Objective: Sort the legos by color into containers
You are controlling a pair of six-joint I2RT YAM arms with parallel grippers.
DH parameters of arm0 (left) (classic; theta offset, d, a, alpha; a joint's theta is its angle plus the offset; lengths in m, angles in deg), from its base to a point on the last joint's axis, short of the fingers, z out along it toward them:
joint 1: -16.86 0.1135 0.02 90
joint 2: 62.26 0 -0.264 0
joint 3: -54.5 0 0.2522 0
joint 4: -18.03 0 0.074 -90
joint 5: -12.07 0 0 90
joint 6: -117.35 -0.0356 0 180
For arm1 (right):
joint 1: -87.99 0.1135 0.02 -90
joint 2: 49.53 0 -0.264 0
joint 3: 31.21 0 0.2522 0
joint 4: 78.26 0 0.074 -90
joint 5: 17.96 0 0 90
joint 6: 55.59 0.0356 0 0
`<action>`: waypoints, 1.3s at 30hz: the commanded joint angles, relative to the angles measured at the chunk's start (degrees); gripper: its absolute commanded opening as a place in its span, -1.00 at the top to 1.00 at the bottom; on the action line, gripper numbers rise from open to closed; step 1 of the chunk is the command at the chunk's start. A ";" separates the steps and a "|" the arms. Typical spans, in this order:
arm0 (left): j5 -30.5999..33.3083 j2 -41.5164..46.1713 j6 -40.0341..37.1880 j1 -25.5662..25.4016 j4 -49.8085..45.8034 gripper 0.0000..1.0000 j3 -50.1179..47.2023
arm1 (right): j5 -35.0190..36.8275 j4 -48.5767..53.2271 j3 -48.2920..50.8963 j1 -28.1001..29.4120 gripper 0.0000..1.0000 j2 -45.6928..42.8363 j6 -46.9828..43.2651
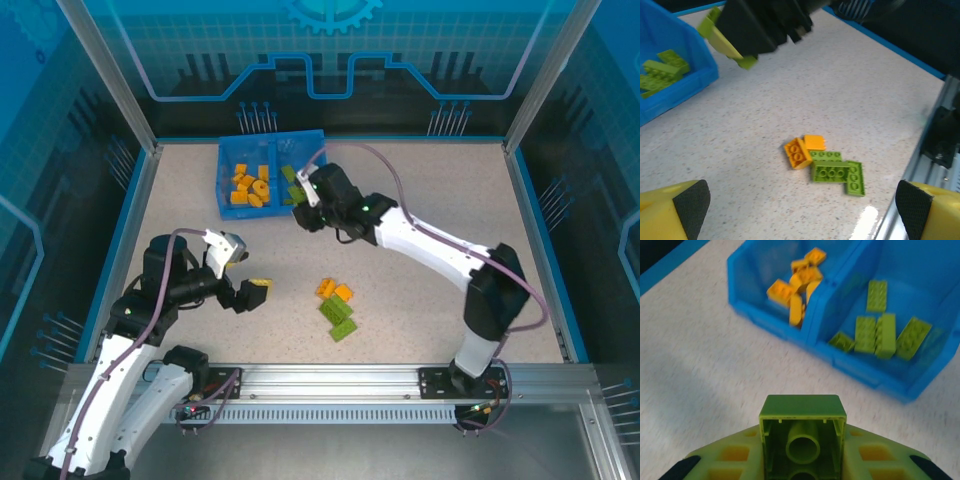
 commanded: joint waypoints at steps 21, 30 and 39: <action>12.82 -2.27 2.35 0.03 -2.08 -0.97 0.48 | 6.23 18.93 -60.43 -6.26 -0.07 41.30 -5.62; 21.84 -4.42 9.38 -0.06 0.57 -0.97 -0.83 | -1.97 12.47 -29.09 -6.69 -0.09 11.60 -4.97; 36.67 -21.05 33.37 -18.62 -0.78 -0.90 8.58 | -13.95 9.84 11.02 -7.83 -0.33 -23.96 0.98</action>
